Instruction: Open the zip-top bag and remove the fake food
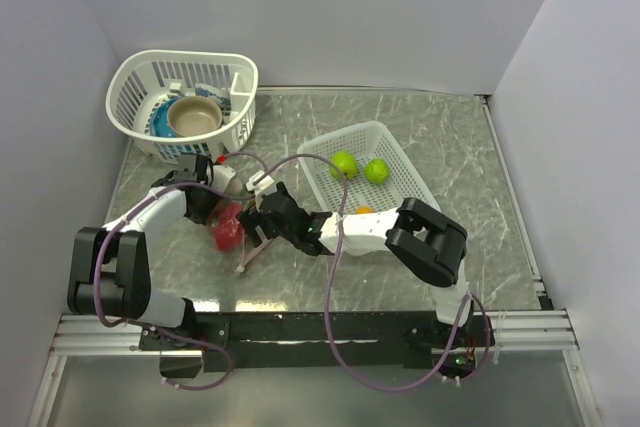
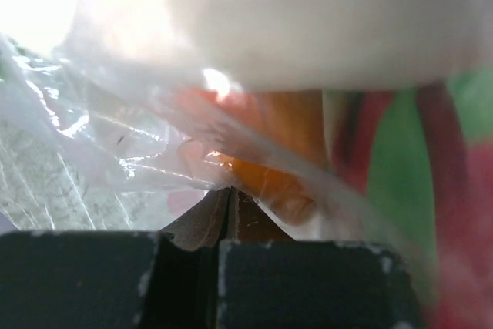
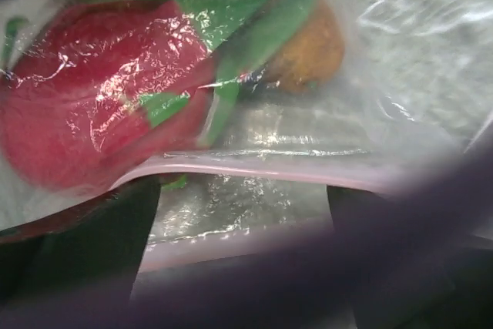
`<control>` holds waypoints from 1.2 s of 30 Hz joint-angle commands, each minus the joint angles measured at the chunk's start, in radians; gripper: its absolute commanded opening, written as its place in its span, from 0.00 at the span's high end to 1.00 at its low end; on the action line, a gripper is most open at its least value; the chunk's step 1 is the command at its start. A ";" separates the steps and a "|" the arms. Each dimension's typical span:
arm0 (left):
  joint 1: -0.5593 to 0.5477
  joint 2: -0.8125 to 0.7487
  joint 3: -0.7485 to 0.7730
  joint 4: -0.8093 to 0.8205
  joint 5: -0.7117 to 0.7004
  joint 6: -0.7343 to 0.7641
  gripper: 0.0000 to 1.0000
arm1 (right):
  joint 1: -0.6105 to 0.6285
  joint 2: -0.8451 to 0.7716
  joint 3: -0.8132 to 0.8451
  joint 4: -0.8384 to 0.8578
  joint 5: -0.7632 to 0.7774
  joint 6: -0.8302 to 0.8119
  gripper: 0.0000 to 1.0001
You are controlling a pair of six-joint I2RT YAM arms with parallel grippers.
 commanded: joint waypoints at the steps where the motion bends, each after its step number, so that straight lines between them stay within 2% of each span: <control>1: -0.037 0.012 0.028 0.012 0.058 -0.040 0.99 | 0.006 0.032 0.047 0.082 -0.139 0.023 0.00; 6: -0.057 0.016 0.014 0.020 0.049 -0.053 0.99 | 0.006 0.026 0.038 0.170 -0.280 0.091 0.00; 10: -0.066 0.009 0.002 0.021 0.043 -0.060 0.99 | 0.006 0.030 0.055 0.202 -0.333 0.125 0.00; 16: -0.076 -0.008 -0.004 0.009 0.051 -0.070 0.99 | 0.005 0.055 0.109 0.178 -0.286 0.141 0.00; 23: -0.095 -0.039 -0.026 -0.014 0.071 -0.088 0.99 | 0.006 0.090 0.133 0.233 -0.247 0.128 0.00; 29: -0.112 -0.059 -0.023 -0.064 0.146 -0.100 0.99 | 0.008 0.168 0.227 0.187 -0.181 0.115 0.00; 36: -0.120 -0.056 0.006 -0.155 0.298 -0.079 0.99 | 0.019 0.225 0.333 0.136 -0.192 0.096 0.00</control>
